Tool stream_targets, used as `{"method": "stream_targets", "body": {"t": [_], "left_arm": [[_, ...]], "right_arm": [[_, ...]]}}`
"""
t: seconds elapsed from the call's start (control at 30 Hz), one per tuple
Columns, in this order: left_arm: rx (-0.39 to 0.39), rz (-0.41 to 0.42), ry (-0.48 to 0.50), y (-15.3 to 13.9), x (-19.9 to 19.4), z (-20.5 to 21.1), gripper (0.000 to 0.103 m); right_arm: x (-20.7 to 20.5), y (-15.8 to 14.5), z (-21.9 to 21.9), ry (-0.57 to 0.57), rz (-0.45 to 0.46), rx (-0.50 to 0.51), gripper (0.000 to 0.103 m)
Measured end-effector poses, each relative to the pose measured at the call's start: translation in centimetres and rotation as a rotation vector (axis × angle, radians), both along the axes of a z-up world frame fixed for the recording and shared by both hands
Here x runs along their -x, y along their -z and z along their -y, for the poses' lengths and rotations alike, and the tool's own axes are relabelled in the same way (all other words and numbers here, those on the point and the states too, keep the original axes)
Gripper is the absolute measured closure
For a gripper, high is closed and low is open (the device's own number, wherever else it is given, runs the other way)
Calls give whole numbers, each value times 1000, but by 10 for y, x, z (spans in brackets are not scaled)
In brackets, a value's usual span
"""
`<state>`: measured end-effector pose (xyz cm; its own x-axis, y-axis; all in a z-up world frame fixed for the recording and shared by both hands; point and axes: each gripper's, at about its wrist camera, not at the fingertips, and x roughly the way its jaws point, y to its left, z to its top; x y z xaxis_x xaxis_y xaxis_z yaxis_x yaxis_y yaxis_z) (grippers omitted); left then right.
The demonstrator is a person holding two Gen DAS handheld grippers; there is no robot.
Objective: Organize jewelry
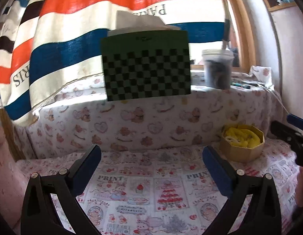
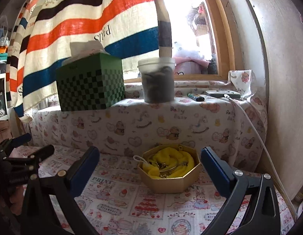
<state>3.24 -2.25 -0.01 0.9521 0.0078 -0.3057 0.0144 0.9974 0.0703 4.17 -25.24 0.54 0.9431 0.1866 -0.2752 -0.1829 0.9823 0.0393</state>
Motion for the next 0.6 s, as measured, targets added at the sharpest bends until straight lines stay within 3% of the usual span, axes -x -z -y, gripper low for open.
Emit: {"method": "stream_targets", "body": {"t": [0.17, 0.27, 0.6], "left_arm": [[67, -22, -32, 2, -5, -14, 0], [90, 26, -96, -3, 0, -21, 0], [80, 12, -48, -3, -1, -16, 0]], "right_arm": [[-2, 2, -2, 29, -14, 24, 0], [-1, 1, -5, 38, -12, 40, 0], [-2, 1, -4, 44, -13, 42, 0]]}}
